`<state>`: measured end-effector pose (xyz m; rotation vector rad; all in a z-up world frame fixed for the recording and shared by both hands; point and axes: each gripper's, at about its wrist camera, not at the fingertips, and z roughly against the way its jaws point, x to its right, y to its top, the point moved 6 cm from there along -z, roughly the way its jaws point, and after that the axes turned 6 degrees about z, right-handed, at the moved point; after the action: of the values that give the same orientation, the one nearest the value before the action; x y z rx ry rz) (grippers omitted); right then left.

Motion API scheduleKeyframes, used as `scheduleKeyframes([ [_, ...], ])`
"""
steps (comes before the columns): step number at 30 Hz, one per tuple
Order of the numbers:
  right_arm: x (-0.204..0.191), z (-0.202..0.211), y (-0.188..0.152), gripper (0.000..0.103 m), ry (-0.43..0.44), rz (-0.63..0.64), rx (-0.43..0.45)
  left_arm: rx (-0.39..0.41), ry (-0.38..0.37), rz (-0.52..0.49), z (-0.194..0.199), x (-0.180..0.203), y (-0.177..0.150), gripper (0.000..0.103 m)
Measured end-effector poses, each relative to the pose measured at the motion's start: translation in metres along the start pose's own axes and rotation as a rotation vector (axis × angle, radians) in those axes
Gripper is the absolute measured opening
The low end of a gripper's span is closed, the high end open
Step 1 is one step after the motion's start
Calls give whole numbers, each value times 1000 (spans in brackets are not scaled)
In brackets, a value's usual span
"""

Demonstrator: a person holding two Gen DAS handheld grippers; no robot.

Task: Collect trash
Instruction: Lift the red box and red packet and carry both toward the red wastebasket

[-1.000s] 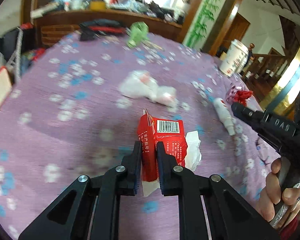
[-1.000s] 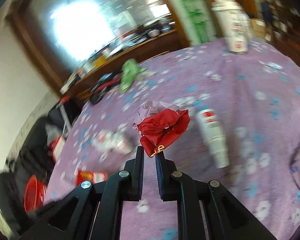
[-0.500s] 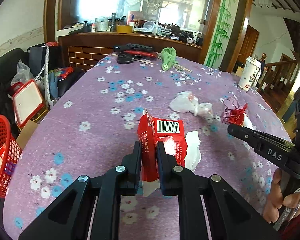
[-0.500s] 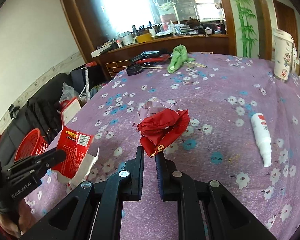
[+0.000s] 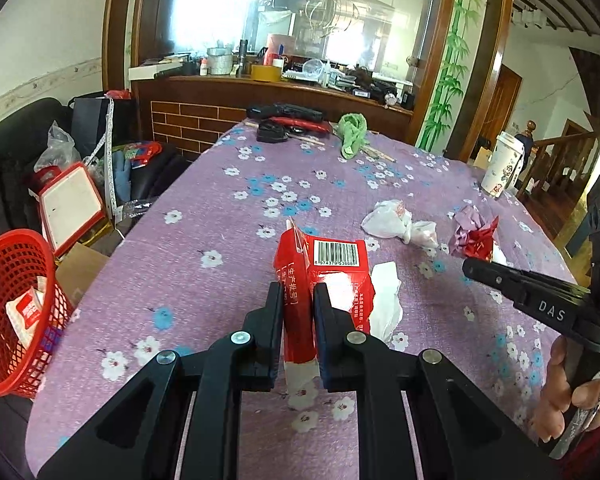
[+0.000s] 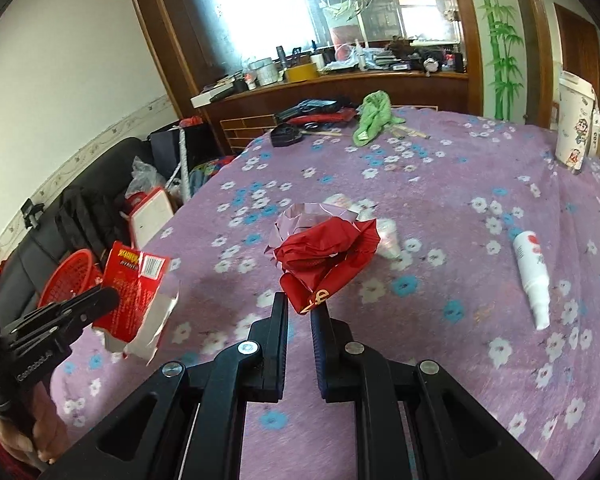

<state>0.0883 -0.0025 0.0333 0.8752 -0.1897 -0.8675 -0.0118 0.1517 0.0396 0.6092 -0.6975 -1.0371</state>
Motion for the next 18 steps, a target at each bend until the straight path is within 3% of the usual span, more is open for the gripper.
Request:
scheduleKeyframes([
  [18,-83,18,-18,13,86,44,-15,62,10,22,45,-41,2,14],
])
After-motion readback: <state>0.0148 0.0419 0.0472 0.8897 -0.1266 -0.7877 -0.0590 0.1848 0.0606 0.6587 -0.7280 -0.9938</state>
